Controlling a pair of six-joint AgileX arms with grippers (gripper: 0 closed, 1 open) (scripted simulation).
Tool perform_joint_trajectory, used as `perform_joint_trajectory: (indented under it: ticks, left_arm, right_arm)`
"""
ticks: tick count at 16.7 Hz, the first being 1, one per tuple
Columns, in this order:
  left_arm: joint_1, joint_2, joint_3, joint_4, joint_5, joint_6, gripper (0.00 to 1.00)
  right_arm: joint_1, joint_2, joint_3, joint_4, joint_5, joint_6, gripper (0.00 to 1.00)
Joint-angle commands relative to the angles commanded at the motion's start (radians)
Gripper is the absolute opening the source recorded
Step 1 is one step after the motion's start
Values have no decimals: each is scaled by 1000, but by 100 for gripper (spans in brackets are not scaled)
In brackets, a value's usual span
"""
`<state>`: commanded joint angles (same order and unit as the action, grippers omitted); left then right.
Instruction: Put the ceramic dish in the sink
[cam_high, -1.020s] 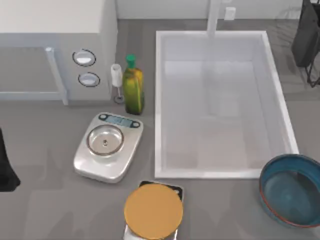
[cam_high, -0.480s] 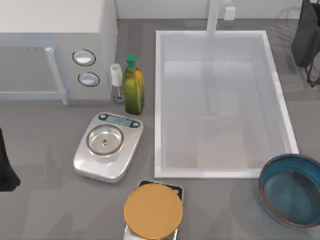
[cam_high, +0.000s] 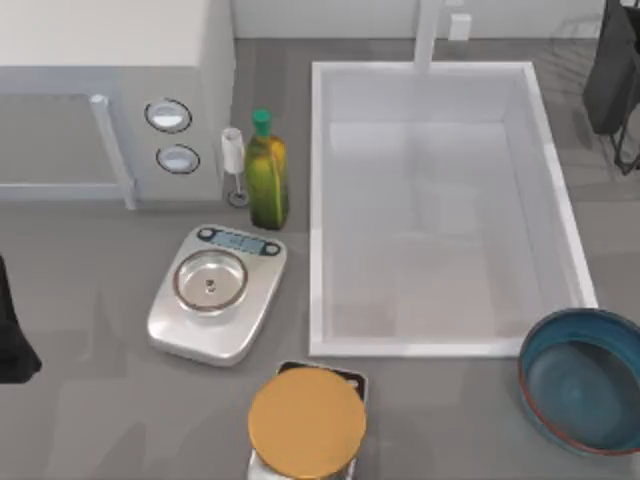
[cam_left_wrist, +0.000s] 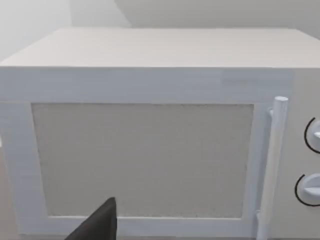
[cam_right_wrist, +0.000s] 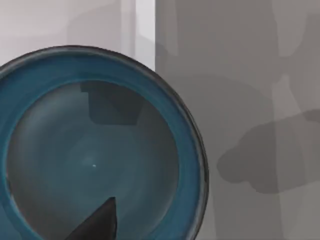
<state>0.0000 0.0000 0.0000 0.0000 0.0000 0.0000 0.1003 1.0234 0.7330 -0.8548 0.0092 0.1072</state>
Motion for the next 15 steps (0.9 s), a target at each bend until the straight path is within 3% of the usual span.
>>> perform_joint_trajectory:
  ticks: [6, 15]
  left_arm:
    - [0, 0, 0, 0, 0, 0, 100]
    - [0, 0, 0, 0, 0, 0, 100]
  right_arm:
    - [35, 316, 252, -267, 0, 35, 100]
    - [35, 354, 269, -281, 0, 37, 100]
